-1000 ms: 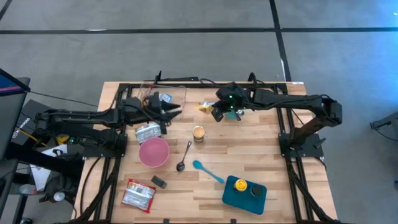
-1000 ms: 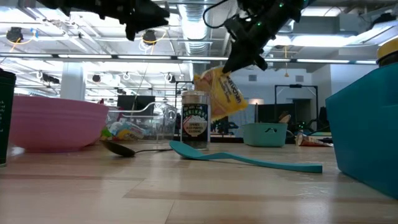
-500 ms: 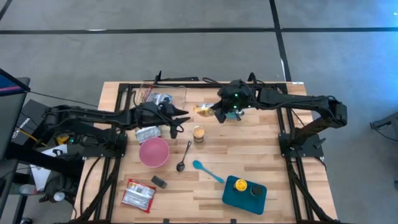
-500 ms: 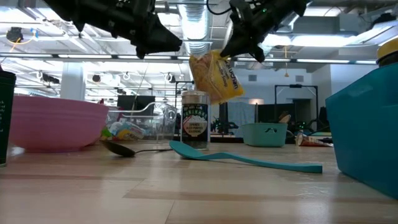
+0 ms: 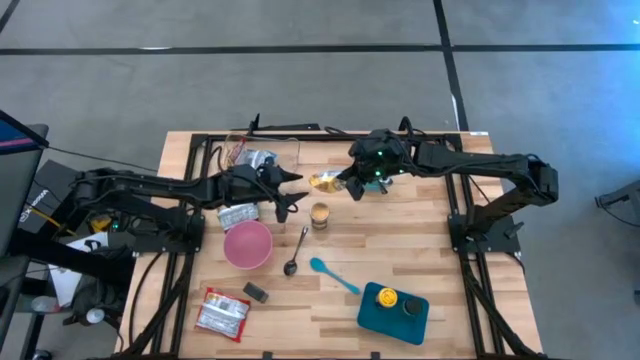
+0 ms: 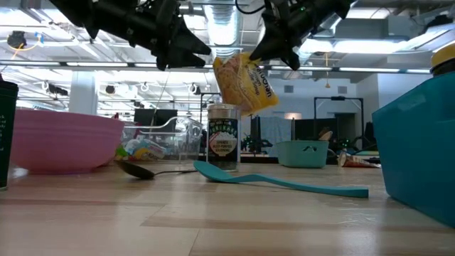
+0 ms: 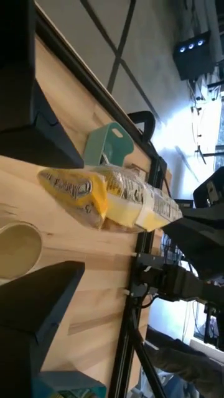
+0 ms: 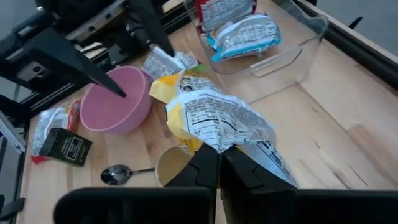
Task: Pick & Place Food Item
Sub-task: Put the yellow noodle pack into the transparent bin
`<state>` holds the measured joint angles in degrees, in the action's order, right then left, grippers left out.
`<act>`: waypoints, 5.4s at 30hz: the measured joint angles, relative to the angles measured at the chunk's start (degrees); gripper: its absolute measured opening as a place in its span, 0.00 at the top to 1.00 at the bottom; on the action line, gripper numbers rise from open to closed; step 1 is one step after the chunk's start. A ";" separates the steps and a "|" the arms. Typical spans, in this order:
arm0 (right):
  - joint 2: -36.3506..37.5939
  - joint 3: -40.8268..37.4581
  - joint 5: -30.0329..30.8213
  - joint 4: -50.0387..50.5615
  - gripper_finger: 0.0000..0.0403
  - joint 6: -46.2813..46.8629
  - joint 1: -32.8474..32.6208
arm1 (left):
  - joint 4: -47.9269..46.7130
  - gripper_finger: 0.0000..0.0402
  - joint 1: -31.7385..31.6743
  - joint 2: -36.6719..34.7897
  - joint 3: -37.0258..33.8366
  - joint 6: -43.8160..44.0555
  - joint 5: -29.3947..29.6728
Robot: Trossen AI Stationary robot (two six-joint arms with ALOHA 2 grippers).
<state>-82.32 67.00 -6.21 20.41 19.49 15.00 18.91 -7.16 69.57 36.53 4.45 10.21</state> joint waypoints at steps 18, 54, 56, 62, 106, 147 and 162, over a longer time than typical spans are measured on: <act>-0.02 0.00 -2.77 -0.29 1.00 -0.01 -0.03 | 14.86 0.38 0.00 9.42 0.02 -4.52 1.84; -0.06 0.00 -4.47 -0.31 1.00 -0.02 0.03 | 13.30 0.94 0.02 9.78 0.00 -2.60 1.57; -0.06 0.00 -4.47 -0.29 1.00 0.00 0.03 | 13.28 0.98 0.02 9.78 0.00 -2.13 1.58; -0.07 0.00 -4.47 -0.29 0.97 0.00 0.52 | 13.22 0.99 0.02 9.78 0.00 -2.02 1.63; 14.45 -0.02 -1.17 1.83 0.62 0.02 6.04 | 6.74 1.00 0.01 -6.98 0.00 8.43 41.08; 14.40 0.00 -1.21 1.85 0.68 0.04 4.07 | 2.03 1.00 -4.76 14.33 0.04 34.04 46.89; 14.40 0.00 -1.21 1.87 0.69 0.04 4.07 | 7.83 0.99 -6.10 20.78 0.04 36.57 42.89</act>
<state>-67.92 67.00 -7.42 22.28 19.53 19.07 26.74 -13.26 90.34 36.58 41.01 53.10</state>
